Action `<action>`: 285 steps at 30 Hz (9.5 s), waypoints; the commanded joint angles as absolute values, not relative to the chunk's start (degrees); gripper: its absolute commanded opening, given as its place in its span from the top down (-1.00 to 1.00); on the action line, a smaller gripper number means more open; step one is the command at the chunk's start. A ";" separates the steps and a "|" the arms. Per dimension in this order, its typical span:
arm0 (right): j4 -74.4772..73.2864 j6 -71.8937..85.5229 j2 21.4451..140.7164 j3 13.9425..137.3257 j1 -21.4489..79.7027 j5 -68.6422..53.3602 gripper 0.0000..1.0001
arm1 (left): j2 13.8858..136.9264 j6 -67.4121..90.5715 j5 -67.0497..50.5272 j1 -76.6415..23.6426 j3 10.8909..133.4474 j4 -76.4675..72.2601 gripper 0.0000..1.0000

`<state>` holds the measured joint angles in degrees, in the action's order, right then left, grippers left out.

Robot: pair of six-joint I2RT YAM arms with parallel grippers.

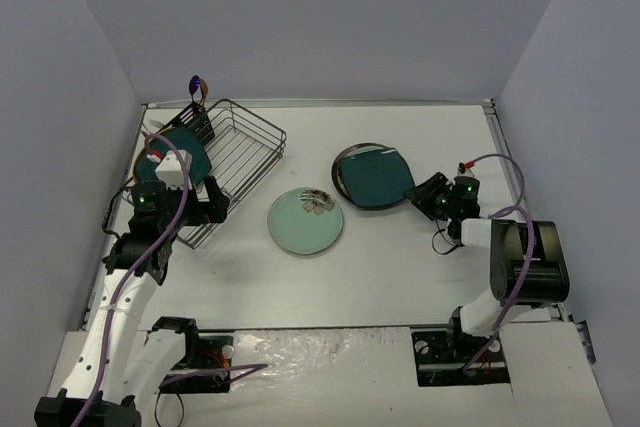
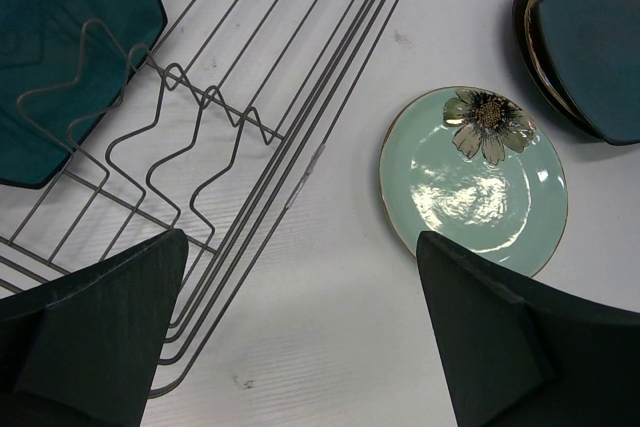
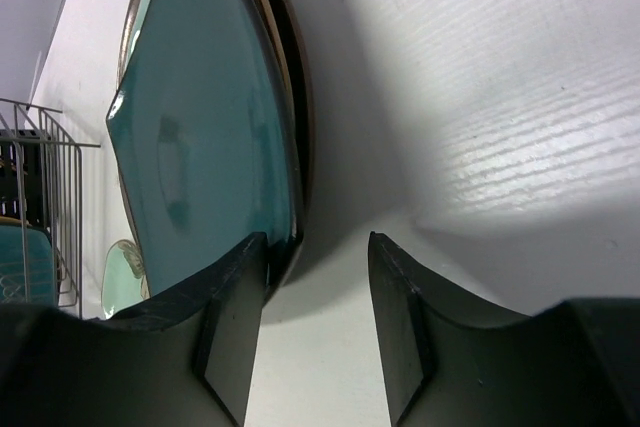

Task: Load the plates into the dish rack

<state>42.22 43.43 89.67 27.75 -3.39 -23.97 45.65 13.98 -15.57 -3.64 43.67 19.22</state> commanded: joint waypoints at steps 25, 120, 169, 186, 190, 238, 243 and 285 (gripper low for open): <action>36.03 38.36 82.98 37.66 -2.77 -22.22 1.00 | 46.09 13.89 -15.29 -3.78 46.09 16.75 -0.94; 40.09 41.65 92.41 40.11 -1.22 -28.26 0.98 | 45.92 15.03 -16.00 -3.93 45.99 16.34 -0.94; 27.21 41.84 76.25 28.12 -0.88 -37.14 1.00 | 108.15 62.56 -11.33 -39.65 73.73 -12.06 -0.60; 29.53 41.84 77.81 28.01 -0.97 -38.70 1.00 | 111.09 64.48 -14.59 -40.08 72.34 -18.28 0.06; 29.44 41.75 76.57 28.35 -0.92 -39.31 1.00 | 108.40 64.17 -14.73 -40.08 70.39 -21.22 0.33; 33.93 39.89 58.28 33.04 3.87 -47.29 -1.00 | 63.55 4.66 9.57 -31.88 81.74 21.17 1.00; 34.19 39.03 59.18 31.26 4.02 -47.61 -1.00 | 62.29 -8.95 4.91 -21.75 87.64 27.27 1.00; 36.47 39.08 65.33 28.54 8.00 -50.80 -0.95 | 71.91 -32.13 -34.58 13.36 70.17 -8.86 1.00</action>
